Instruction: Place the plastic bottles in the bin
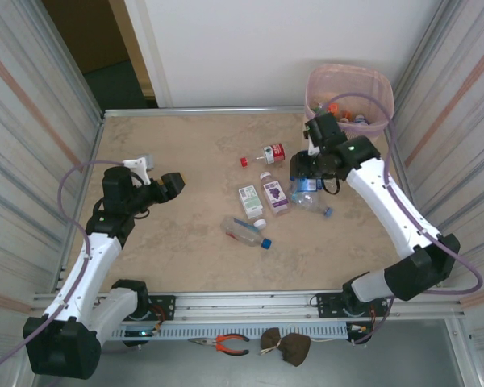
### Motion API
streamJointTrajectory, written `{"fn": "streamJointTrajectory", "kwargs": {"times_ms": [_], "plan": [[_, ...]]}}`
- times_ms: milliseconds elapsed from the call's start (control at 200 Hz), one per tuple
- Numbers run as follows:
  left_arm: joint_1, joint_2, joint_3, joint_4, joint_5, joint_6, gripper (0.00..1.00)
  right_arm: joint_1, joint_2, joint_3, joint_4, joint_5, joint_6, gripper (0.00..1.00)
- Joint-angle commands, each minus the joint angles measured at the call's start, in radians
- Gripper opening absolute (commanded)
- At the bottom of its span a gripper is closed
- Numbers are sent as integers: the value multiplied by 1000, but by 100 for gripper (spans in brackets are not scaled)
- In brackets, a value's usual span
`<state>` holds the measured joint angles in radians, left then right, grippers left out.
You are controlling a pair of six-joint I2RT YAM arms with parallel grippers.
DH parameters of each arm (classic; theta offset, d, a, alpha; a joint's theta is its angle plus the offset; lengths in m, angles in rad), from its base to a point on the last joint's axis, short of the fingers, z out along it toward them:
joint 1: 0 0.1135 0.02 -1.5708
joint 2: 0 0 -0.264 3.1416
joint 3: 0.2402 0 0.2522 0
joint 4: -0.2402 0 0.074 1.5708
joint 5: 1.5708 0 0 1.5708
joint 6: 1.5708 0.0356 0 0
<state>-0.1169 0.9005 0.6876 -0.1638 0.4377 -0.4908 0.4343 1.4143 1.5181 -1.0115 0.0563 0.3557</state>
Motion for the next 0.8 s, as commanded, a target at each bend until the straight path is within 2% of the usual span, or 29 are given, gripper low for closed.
{"fn": "streamJointTrajectory", "kwargs": {"times_ms": [0, 200, 426, 797], "plan": [[7, -12, 29, -6, 9, 15, 75, -48, -32, 91, -24, 5, -145, 50], [7, -27, 26, -15, 1, 15, 75, -148, -7, 255, 17, 7, -342, 50], [7, -46, 30, -30, -6, 19, 75, -256, 66, 428, 130, -69, -565, 48], [7, -34, 47, -24, 1, 2, 74, -356, 214, 473, 408, -159, -941, 45]]}}
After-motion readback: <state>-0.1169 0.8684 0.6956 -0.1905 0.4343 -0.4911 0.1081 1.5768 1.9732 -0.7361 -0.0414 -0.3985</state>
